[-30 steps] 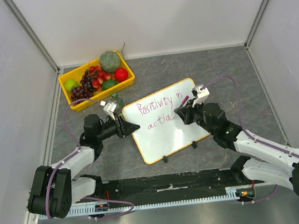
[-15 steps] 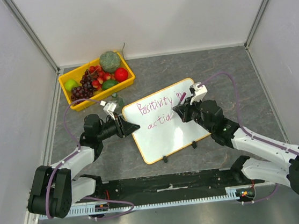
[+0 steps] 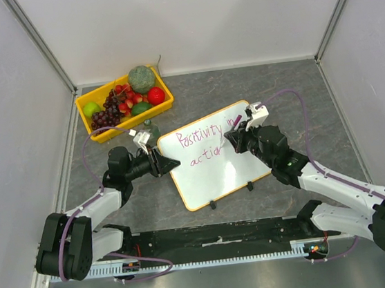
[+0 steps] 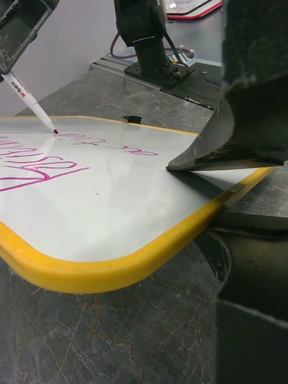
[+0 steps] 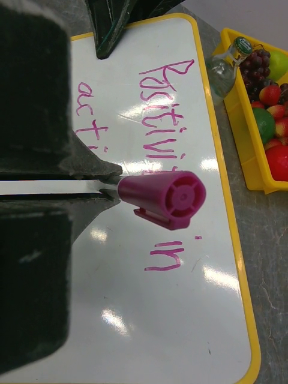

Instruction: Write a sentence on the whiteboard

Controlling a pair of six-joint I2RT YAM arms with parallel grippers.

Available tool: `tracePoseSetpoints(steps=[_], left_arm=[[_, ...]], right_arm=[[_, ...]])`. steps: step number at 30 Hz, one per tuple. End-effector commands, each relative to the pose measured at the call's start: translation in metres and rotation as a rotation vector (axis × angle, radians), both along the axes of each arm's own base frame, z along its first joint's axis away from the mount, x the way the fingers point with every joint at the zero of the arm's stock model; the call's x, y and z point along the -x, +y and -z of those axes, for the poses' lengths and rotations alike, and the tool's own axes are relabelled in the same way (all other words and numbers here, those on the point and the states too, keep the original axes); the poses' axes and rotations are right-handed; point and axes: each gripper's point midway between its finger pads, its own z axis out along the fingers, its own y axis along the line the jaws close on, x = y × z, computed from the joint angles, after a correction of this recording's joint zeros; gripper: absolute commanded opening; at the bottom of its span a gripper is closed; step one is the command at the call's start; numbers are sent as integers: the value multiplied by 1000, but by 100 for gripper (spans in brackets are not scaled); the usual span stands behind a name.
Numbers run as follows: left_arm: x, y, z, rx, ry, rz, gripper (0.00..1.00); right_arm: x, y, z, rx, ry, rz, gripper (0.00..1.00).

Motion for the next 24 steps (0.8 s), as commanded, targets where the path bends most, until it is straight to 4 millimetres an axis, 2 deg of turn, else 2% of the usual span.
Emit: tracePoseSetpoints(steps=[1,21,24], left_arm=[[1,-1,9,-46,-29,24,2],[1,-1,9,-47,-29,23,2],[1,-1,9,-46,-30,23,2]], right_arm=[[-8,-8,-13,15,-33,43,0],[16,-12,22,28,43,-15,0],[16,-14,20,21,38,-6,0]])
